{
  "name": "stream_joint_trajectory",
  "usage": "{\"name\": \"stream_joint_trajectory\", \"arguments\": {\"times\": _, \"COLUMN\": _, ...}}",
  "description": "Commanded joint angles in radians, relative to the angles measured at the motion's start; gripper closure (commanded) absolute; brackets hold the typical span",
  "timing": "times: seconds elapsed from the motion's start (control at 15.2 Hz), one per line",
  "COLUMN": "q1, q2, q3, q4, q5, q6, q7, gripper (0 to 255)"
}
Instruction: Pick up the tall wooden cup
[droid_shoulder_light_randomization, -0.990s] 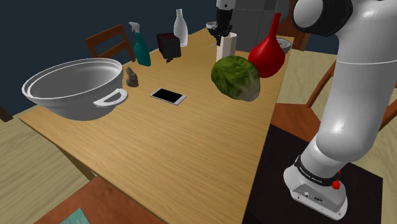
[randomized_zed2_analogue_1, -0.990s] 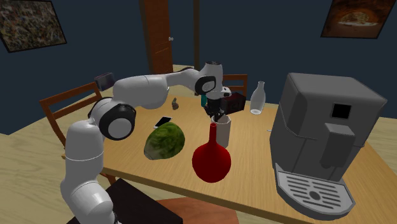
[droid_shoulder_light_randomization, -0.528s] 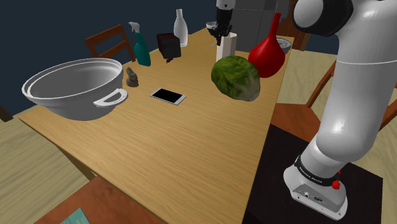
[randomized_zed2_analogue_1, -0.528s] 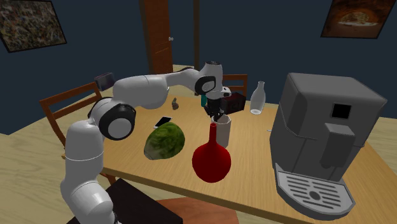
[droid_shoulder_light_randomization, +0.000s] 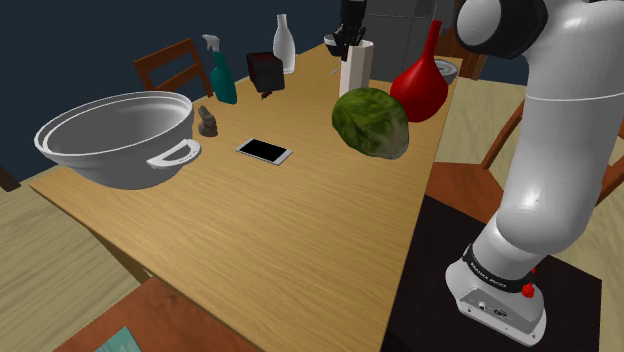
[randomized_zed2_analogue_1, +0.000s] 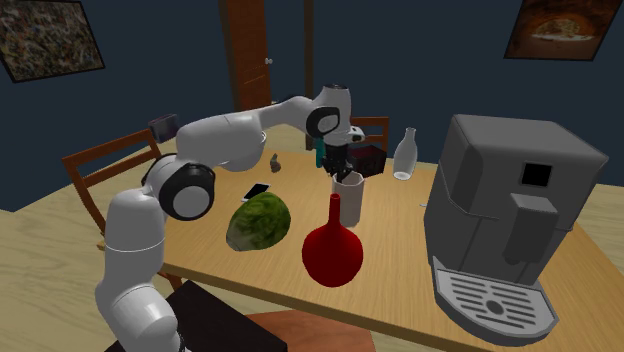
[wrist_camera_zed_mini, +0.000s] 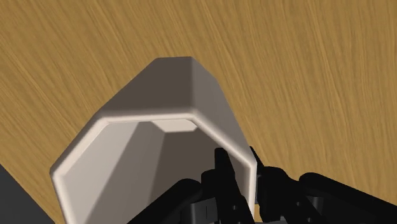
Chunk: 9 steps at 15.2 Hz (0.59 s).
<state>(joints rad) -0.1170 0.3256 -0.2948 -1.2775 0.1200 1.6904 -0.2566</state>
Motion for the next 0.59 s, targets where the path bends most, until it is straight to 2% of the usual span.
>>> {"name": "stream_joint_trajectory", "arguments": {"times": 0.0, "q1": -0.005, "q2": 0.009, "q3": -0.001, "q4": 0.042, "q5": 0.003, "q6": -0.033, "q7": -0.001, "gripper": 255}}
{"name": "stream_joint_trajectory", "arguments": {"times": 0.4, "q1": -0.022, "q2": 0.050, "q3": -0.001, "q4": 0.187, "q5": 0.015, "q6": -0.137, "q7": 0.000, "gripper": 255}}
{"name": "stream_joint_trajectory", "arguments": {"times": 0.53, "q1": -0.023, "q2": 0.052, "q3": -0.001, "q4": 0.191, "q5": 0.016, "q6": -0.140, "q7": 0.000, "gripper": 255}}
